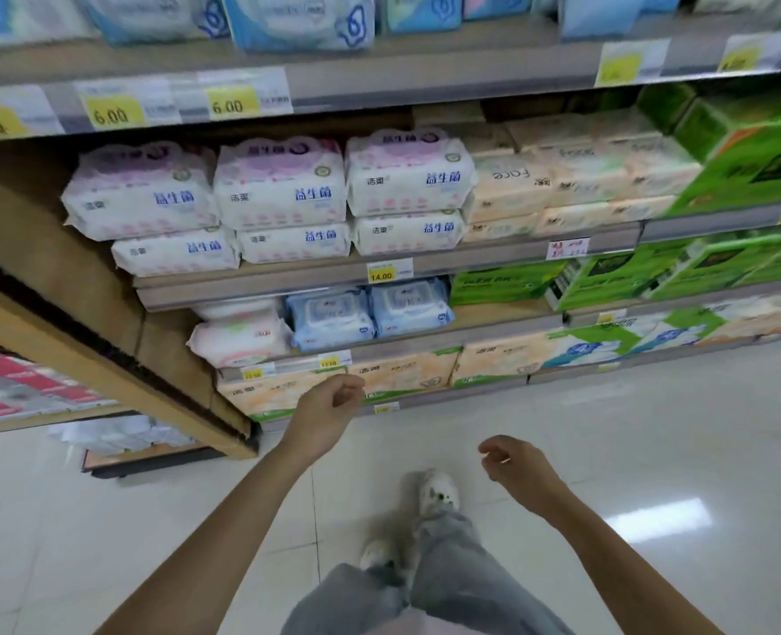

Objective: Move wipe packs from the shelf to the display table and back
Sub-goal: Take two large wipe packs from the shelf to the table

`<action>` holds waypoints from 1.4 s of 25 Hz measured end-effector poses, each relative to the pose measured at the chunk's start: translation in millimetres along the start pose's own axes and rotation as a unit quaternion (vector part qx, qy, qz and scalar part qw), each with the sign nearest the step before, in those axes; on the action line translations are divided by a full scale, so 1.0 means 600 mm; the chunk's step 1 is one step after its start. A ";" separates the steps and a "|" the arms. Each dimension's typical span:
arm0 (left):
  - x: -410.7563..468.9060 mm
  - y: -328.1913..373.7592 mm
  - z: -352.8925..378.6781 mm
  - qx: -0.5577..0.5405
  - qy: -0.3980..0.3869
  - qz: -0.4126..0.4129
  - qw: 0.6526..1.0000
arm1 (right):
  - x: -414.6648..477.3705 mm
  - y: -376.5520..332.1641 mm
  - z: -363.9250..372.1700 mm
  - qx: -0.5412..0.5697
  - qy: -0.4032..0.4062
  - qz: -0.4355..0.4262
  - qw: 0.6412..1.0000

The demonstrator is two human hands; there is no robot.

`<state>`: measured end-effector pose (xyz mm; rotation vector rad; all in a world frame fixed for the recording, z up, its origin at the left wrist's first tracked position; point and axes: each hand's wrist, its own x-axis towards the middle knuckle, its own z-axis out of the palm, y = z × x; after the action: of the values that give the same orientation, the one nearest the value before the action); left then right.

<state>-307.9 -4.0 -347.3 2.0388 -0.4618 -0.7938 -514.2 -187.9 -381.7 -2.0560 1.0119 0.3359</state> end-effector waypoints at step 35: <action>0.215 0.435 -0.316 -0.069 0.310 0.218 0.923 | 0.108 -0.755 -0.398 0.180 0.241 -0.277 0.913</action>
<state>-90.5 -109.1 -97.1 1.8283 -0.4484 0.0970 -154.1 -242.4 -15.5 -2.0068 0.6430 -0.6359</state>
